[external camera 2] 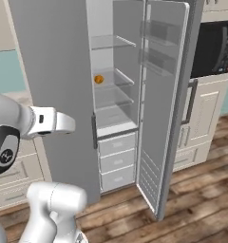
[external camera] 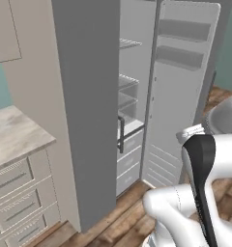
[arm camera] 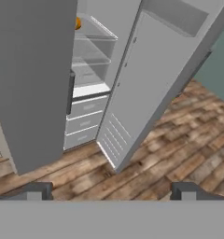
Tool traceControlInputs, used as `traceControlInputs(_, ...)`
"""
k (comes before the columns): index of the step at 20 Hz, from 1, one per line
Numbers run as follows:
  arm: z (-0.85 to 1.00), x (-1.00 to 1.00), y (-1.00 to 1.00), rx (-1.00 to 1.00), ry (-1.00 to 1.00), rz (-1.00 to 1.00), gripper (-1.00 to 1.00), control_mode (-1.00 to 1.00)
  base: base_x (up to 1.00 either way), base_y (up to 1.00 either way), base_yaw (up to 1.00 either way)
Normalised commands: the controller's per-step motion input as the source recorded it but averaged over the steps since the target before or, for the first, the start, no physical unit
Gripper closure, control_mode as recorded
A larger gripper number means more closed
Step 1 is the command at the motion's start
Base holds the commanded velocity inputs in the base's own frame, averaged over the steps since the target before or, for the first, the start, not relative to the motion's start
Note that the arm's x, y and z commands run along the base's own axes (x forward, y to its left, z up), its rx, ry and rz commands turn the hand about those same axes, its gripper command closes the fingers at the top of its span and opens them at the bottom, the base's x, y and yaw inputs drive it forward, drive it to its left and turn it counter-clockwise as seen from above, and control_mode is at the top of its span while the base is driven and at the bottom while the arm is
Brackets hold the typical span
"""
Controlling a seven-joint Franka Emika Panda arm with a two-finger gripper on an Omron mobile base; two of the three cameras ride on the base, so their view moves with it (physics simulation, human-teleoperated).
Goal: Retrieve the kiwi and orange from the fridge and place them into the bowl on the dining table.
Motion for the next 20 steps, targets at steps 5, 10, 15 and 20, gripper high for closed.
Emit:
traceControlInputs(5,0.00,0.00,0.00,0.00,0.00,0.00,-1.00,1.00,0.83,0.00,-0.01)
traceControlInputs(10,0.00,0.00,0.00,0.00,0.00,0.00,-1.00,1.00,0.87,-0.10,0.00)
traceControlInputs(15,0.00,0.00,0.00,0.00,0.00,0.00,-1.00,1.00,0.81,-0.26,0.09)
traceControlInputs(20,0.00,0.00,0.00,0.00,0.00,0.00,-1.00,1.00,0.40,-0.31,0.13)
